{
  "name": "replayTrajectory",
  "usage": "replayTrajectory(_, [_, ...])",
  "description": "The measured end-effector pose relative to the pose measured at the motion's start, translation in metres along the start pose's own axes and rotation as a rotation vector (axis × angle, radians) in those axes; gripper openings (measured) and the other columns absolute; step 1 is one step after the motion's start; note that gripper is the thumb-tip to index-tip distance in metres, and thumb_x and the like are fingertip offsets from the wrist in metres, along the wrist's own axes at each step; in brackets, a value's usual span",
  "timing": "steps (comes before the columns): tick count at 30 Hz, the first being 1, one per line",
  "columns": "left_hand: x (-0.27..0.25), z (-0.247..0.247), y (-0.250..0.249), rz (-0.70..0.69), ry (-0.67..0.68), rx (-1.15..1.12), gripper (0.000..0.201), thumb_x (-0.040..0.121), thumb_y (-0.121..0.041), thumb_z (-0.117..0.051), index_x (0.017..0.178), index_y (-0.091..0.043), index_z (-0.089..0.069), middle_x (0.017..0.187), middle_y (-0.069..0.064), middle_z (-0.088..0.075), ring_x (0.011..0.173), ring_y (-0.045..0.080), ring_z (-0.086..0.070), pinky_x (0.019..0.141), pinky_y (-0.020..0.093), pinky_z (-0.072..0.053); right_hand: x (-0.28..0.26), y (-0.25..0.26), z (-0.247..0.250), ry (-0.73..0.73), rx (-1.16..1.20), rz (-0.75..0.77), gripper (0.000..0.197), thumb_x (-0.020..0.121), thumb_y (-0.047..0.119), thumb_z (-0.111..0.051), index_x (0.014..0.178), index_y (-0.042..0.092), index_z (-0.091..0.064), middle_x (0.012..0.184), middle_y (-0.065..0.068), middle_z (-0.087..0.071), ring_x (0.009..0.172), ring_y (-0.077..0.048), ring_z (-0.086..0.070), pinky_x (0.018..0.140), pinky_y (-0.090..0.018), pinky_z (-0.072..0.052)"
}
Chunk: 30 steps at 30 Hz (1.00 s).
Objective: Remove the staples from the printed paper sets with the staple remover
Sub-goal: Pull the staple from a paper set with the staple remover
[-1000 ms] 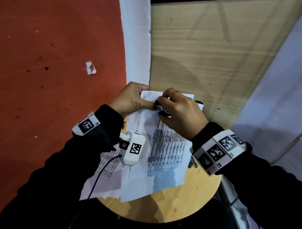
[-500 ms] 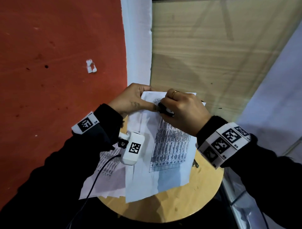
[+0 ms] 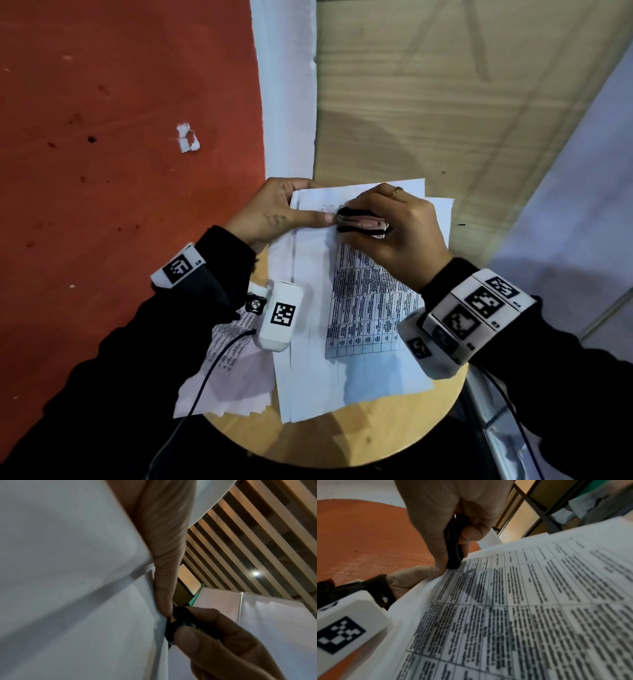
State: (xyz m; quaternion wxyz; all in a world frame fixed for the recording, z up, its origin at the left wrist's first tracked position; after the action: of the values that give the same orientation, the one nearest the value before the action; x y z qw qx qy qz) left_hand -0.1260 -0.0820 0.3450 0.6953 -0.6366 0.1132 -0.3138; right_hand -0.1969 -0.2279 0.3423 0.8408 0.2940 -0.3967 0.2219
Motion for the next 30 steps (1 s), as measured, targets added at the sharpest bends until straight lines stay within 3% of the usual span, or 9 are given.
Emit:
replayTrajectory(4, [0.003,-0.001,0.003,-0.073,-0.121,0.029,0.029,0.066,0.008,-0.076,0.088,-0.007,-0.064,0.071,-0.009,-0.069,0.065,0.002,-0.061,0.066,0.016,-0.051,0.000,-0.001,0.001,-0.065,0.007,-0.014,0.025,0.068,0.017,-0.075,0.089,0.003,-0.070,0.083,-0.009,-0.066,0.072,-0.016,-0.059,0.066,-0.029,-0.048])
replayTrajectory(7, [0.006,-0.003,0.005,-0.149,-0.230,0.186,0.025,0.060,-0.020,-0.080,0.082,-0.023,-0.067,0.071,-0.013,-0.069,0.068,0.001,-0.059,0.068,0.021,-0.050,0.001,-0.002,-0.005,-0.113,-0.115,0.009,0.021,0.067,0.016,-0.074,0.083,0.003,-0.070,0.078,-0.012,-0.064,0.064,-0.028,-0.062,0.053,-0.033,-0.050])
replayTrajectory(10, [0.007,-0.003,0.008,-0.195,-0.358,0.422,0.031,0.057,-0.046,-0.069,0.079,-0.025,-0.071,0.075,0.002,-0.071,0.070,0.017,-0.064,0.069,0.039,-0.053,0.001,-0.008,-0.014,-0.093,-0.249,-0.010,0.015,0.066,0.015,-0.069,0.073,0.002,-0.068,0.070,-0.015,-0.061,0.054,-0.033,-0.061,0.046,-0.032,-0.050])
replayTrajectory(12, [0.006,0.007,0.007,-0.208,-0.451,0.499,0.038,0.054,-0.049,-0.061,0.082,-0.025,-0.070,0.075,0.010,-0.069,0.068,0.023,-0.063,0.066,0.038,-0.051,0.001,-0.023,-0.012,-0.102,-0.293,-0.092,0.015,0.064,0.015,-0.067,0.069,0.001,-0.067,0.069,-0.016,-0.060,0.053,-0.034,-0.060,0.046,-0.031,-0.050])
replayTrajectory(18, [0.004,0.039,0.011,-0.142,-0.458,0.475,0.020,0.052,-0.048,-0.068,0.071,-0.048,-0.066,0.079,0.017,-0.071,0.065,0.016,-0.054,0.065,0.045,-0.053,-0.009,-0.055,-0.006,0.018,-0.295,-0.281,0.026,0.064,0.021,-0.075,0.083,0.004,-0.071,0.081,-0.016,-0.066,0.071,-0.036,-0.065,0.063,-0.037,-0.052])
replayTrajectory(21, [0.003,0.038,0.010,-0.123,-0.400,0.423,0.019,0.055,-0.040,-0.074,0.073,-0.039,-0.070,0.084,0.016,-0.073,0.069,0.017,-0.059,0.068,0.044,-0.054,-0.003,-0.056,-0.015,0.112,-0.225,-0.345,0.040,0.063,0.019,-0.082,0.099,0.006,-0.070,0.097,-0.015,-0.065,0.089,-0.033,-0.064,0.077,-0.039,-0.052])
replayTrajectory(23, [0.004,0.039,0.014,-0.109,-0.324,0.380,0.016,0.064,-0.021,-0.081,0.074,-0.027,-0.070,0.077,0.002,-0.073,0.069,0.014,-0.061,0.068,0.034,-0.053,0.006,-0.052,-0.017,0.150,-0.183,-0.319,0.043,0.064,0.016,-0.082,0.103,0.005,-0.068,0.108,-0.015,-0.060,0.095,-0.034,-0.062,0.081,-0.039,-0.051])
replayTrajectory(27, [0.007,0.041,0.017,-0.105,-0.167,0.357,0.016,0.074,-0.003,-0.075,0.077,-0.015,-0.066,0.065,-0.015,-0.068,0.062,-0.002,-0.060,0.059,0.014,-0.047,0.021,-0.044,-0.024,0.385,-0.216,-0.229,0.046,0.062,0.015,-0.084,0.106,0.011,-0.069,0.146,-0.013,-0.030,0.110,-0.031,-0.056,0.090,-0.032,-0.045])
replayTrajectory(30, [0.004,0.040,0.014,-0.129,-0.117,0.364,0.014,0.075,-0.001,-0.073,0.078,-0.013,-0.066,0.068,-0.016,-0.070,0.063,-0.004,-0.061,0.060,0.011,-0.046,0.030,-0.045,-0.026,0.542,-0.234,-0.230,0.048,0.057,0.017,-0.087,0.102,0.015,-0.072,0.142,-0.010,-0.037,0.111,-0.028,-0.055,0.089,-0.025,-0.042])
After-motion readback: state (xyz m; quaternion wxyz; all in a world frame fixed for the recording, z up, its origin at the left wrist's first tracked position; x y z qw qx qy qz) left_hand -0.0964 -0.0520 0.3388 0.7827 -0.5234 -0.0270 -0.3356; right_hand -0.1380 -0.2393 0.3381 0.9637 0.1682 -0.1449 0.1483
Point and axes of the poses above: each hand's wrist, its own x-axis towards the middle knuckle, its own z-axis out of the back of the hand, y = z × x, the point moved 4 cm from there along x, towards the middle knuckle
